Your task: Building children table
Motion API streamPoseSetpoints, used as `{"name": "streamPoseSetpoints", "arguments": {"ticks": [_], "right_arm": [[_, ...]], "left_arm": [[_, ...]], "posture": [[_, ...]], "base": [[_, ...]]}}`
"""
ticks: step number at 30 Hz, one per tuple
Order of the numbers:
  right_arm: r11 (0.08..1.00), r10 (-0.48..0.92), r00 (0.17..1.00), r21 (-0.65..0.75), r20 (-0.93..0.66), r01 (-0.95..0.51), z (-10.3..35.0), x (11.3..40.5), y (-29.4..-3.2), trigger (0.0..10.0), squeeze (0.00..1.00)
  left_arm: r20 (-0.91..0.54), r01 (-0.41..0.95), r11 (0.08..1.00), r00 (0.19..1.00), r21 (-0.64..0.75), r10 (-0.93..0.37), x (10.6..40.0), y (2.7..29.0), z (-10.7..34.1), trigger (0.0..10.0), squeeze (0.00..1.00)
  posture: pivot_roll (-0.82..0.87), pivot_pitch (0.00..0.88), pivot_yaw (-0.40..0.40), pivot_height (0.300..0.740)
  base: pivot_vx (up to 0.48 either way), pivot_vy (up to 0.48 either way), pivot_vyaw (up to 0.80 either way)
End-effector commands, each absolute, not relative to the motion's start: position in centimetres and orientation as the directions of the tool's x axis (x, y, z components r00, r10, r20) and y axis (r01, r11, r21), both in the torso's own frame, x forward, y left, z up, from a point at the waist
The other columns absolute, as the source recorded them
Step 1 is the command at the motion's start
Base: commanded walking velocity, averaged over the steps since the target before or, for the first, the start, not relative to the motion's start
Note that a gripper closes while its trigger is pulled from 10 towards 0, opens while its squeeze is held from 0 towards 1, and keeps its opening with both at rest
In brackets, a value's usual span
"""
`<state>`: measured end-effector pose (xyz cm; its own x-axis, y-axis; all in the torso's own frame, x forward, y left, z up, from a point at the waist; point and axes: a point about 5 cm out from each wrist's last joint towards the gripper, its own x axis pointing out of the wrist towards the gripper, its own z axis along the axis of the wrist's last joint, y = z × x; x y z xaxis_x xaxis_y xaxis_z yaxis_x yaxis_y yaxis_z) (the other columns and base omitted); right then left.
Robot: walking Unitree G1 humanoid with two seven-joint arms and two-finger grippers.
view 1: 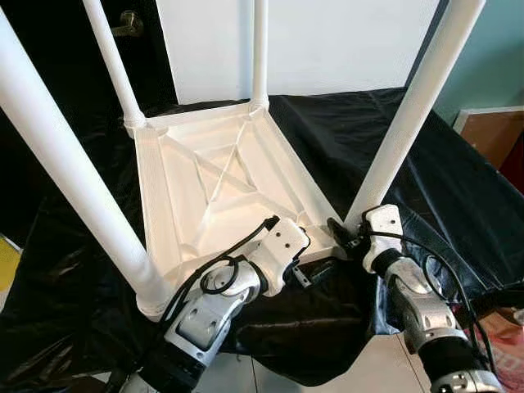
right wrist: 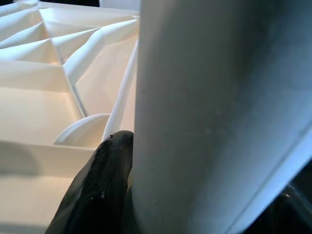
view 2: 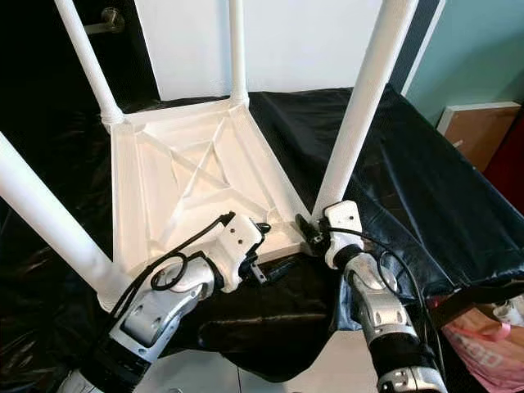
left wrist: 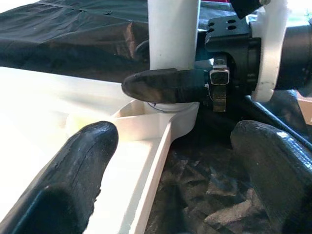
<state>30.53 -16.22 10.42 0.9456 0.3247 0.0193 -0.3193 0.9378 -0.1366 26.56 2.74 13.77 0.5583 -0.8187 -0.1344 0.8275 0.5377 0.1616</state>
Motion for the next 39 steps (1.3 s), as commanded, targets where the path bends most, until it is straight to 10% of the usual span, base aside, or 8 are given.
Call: {"name": "streamPoseSetpoints", "arguments": {"ticks": [1, 10, 23, 24, 29, 30, 39], "right_arm": [[0.950, 0.284, 0.958, -0.123, -0.048, -0.288, 8.9, 29.8, -15.9, 10.0, 0.00], [1.000, 0.003, 0.999, -0.027, -0.050, -0.004, 8.2, 29.7, -14.7, 10.0, 0.00], [1.000, -0.020, 0.999, 0.019, -0.051, 0.021, 8.4, 29.4, -13.1, 10.0, 0.00], [0.999, -0.019, 0.999, 0.036, -0.043, 0.020, 8.5, 29.2, -12.9, 10.0, 1.00], [0.999, 0.004, 1.000, 0.040, -0.005, -0.004, 8.9, 29.0, -12.6, 10.0, 1.00], [0.999, 0.012, 1.000, 0.045, 0.014, -0.013, 9.2, 28.8, -12.5, 10.0, 0.11], [0.997, 0.065, 0.994, 0.046, 0.092, -0.069, 10.2, 28.0, -13.1, 10.0, 0.00]], "left_arm": [[-0.157, 0.841, 0.516, 0.538, 0.160, -0.828, 26.5, 2.8, 13.4, 10.0, 0.00], [-0.183, 0.824, 0.540, 0.565, 0.169, -0.805, 27.2, 4.1, 12.9, 10.0, 0.00], [-0.214, 0.765, 0.601, 0.642, 0.229, -0.736, 28.7, 7.6, 12.9, 10.0, 0.00], [-0.228, 0.749, 0.615, 0.661, 0.246, -0.715, 29.0, 8.7, 12.8, 10.0, 0.00], [-0.253, 0.744, 0.614, 0.667, 0.263, -0.700, 29.2, 9.7, 12.7, 10.0, 0.00], [-0.264, 0.741, 0.615, 0.671, 0.270, -0.693, 29.2, 10.1, 12.6, 10.0, 0.00], [-0.281, 0.732, 0.618, 0.681, 0.288, -0.676, 29.4, 11.3, 12.6, 10.0, 0.00]], "posture": [[-0.14, 0.051, -0.029, 0.740], [-0.14, 0.044, -0.030, 0.740], [-0.12, 0.041, -0.030, 0.740], [-0.12, 0.042, -0.027, 0.740], [-0.12, 0.043, -0.018, 0.740], [-0.12, 0.045, -0.014, 0.740], [-0.13, 0.048, -0.007, 0.740]], "base": [[0.000, 0.000, 0.00], [0.000, 0.000, 0.00], [0.000, 0.000, 0.00], [0.000, 0.000, 0.00], [0.000, 0.000, 0.00], [0.000, 0.000, 0.00], [0.000, 0.000, 0.00]]}}
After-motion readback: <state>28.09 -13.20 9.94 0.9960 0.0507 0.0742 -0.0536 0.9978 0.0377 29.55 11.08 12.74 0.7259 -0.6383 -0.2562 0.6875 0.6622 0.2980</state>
